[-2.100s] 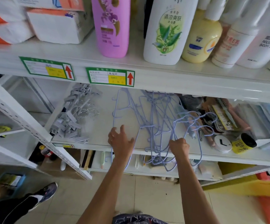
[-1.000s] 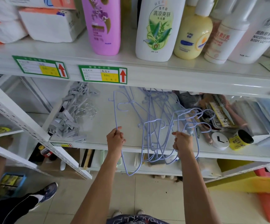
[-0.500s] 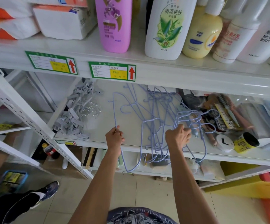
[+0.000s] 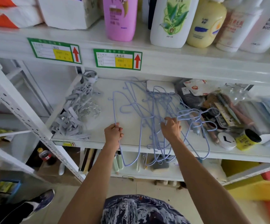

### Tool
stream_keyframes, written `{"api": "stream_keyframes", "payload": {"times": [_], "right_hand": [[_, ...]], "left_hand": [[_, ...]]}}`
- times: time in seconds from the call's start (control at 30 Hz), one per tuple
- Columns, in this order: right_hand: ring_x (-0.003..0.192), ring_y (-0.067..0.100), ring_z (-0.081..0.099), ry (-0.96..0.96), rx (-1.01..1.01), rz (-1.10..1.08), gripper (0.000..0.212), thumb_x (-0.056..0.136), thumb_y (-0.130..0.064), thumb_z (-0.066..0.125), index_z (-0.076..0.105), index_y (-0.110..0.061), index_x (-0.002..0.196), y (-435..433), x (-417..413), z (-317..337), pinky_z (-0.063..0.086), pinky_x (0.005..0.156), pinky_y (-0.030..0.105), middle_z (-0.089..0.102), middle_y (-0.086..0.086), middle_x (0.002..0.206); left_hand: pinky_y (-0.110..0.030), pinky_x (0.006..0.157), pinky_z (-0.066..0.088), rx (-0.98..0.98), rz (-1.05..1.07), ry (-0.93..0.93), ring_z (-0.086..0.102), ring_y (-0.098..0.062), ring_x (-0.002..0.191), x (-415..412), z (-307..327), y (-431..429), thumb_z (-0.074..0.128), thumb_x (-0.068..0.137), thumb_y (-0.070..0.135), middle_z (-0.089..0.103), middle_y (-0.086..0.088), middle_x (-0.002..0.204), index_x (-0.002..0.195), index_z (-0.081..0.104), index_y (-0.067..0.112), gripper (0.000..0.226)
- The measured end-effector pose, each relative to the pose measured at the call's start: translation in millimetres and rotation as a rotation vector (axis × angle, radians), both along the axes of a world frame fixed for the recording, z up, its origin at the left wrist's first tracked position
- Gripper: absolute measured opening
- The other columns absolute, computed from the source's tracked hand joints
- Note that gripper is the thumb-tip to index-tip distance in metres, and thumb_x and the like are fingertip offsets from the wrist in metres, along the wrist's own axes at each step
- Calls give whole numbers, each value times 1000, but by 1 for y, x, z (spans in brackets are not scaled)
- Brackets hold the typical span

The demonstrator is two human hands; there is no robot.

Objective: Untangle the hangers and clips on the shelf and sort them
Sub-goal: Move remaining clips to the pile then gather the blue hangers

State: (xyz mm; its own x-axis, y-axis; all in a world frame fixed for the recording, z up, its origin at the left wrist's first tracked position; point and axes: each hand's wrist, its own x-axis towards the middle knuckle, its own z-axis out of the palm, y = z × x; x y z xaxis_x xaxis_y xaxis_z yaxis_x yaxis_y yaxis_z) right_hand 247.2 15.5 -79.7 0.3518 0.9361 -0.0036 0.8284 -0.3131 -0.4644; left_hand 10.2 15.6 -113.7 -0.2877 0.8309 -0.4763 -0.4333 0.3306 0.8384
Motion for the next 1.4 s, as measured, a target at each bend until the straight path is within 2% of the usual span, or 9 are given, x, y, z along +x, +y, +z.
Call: {"api": "stream_keyframes", "payload": {"times": [0.2, 0.5, 0.73, 0.9, 1.0, 1.1, 1.17, 1.27, 1.4], "right_hand": [[117, 39, 41, 62, -42, -404, 62, 83, -39, 67, 43, -1, 125, -58, -7, 10, 41, 98, 47, 40, 23, 130], [128, 36, 40, 53, -255, -281, 109, 66, -71, 74, 37, 3, 137, -92, -47, 5, 38, 103, 43, 40, 22, 134], [125, 35, 39, 72, -265, -260, 97, 64, -64, 79, 48, 4, 126, -89, -43, 0, 39, 104, 45, 51, 20, 125], [121, 35, 44, 218, -241, -346, 90, 47, -63, 89, 53, -4, 105, -85, -42, 3, 40, 101, 61, 53, 16, 114], [110, 33, 47, 264, -198, -371, 67, 54, -52, 89, 50, -8, 87, -86, -37, 0, 44, 97, 58, 56, 14, 102], [104, 30, 41, 307, -150, -354, 23, 77, -12, 63, 50, -10, 96, -98, -39, 7, 37, 105, 51, 51, 19, 119], [108, 33, 41, 318, -111, -329, 36, 81, 0, 50, 54, -5, 116, -105, -40, 9, 36, 103, 45, 46, 22, 127], [114, 35, 43, 293, -72, -290, 48, 88, -7, 50, 47, -8, 137, -114, -44, 5, 33, 109, 48, 42, 21, 129], [119, 33, 41, 186, -109, -269, 47, 91, -43, 58, 56, -8, 123, -116, -53, 2, 34, 106, 46, 46, 16, 123]], "left_hand": [[-19, 37, 34, -16, -17, 5, 42, -16, 53, -11, -2, 0, 49, 101, 3, 51, -10, 67, 106, 63, 2, 15], [-21, 43, 45, -47, -52, -174, 40, -10, 41, -16, 5, -5, 50, 98, -1, 42, -8, 62, 87, 58, 5, 15], [-38, 64, 62, -41, -231, -461, 63, -26, 82, -41, 14, -12, 48, 98, 3, 60, -17, 86, 97, 63, -2, 16], [-60, 99, 38, -101, -362, -475, 53, -37, 126, -48, 15, -10, 38, 104, 35, 59, -17, 123, 84, 50, 19, 28], [-77, 98, 30, -84, -391, -670, 51, -54, 123, -43, 17, -15, 37, 103, 45, 50, -29, 135, 90, 45, 19, 29], [-79, 102, 24, -9, -412, -832, 47, -60, 123, -40, 14, -30, 44, 101, 45, 44, -36, 140, 125, 51, 24, 33], [-74, 106, 26, 16, -420, -849, 47, -57, 125, -37, 20, -36, 48, 102, 38, 44, -38, 139, 137, 51, 39, 36], [-69, 104, 35, -40, -370, -806, 52, -51, 124, -29, 29, -41, 54, 100, 36, 46, -35, 139, 133, 55, 48, 35], [-72, 92, 42, -119, -416, -593, 60, -45, 118, -22, 33, -43, 48, 101, 38, 55, -23, 134, 133, 53, 48, 34]]}}
